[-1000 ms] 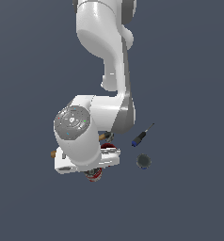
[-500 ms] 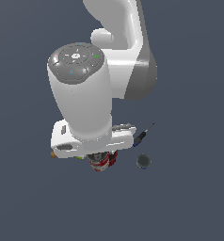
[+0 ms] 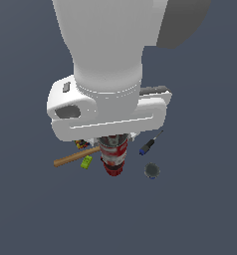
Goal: Pick up a designated object from a clutter of objects.
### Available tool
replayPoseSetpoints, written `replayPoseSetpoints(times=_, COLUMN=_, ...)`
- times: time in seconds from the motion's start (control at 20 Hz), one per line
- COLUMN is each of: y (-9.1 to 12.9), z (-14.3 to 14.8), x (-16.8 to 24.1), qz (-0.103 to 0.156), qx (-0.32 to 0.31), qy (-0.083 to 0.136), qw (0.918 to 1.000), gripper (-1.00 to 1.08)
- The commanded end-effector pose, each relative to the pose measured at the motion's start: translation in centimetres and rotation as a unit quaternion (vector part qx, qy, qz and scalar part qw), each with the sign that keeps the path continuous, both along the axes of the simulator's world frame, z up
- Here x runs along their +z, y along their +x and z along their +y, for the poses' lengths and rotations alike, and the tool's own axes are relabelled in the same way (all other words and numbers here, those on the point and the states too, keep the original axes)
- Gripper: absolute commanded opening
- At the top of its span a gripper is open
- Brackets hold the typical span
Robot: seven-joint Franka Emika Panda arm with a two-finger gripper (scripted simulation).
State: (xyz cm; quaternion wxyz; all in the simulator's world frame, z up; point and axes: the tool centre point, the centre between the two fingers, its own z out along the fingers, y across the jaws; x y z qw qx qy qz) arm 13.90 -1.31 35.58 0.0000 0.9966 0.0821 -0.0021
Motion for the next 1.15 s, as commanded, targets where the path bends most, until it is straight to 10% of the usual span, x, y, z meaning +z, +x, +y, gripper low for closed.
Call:
replayPoseSetpoints(times=0.0, y=-0.2, z=0.7, x=2.8, qz=-0.002, qx=0.0, qy=0.0, qw=1.0, gripper=-1.0)
replayPoseSetpoints(times=1.1, y=-0.3, z=3.2, x=11.5, qz=-0.002, qx=0.0, qy=0.0, qw=1.0, gripper=-1.0)
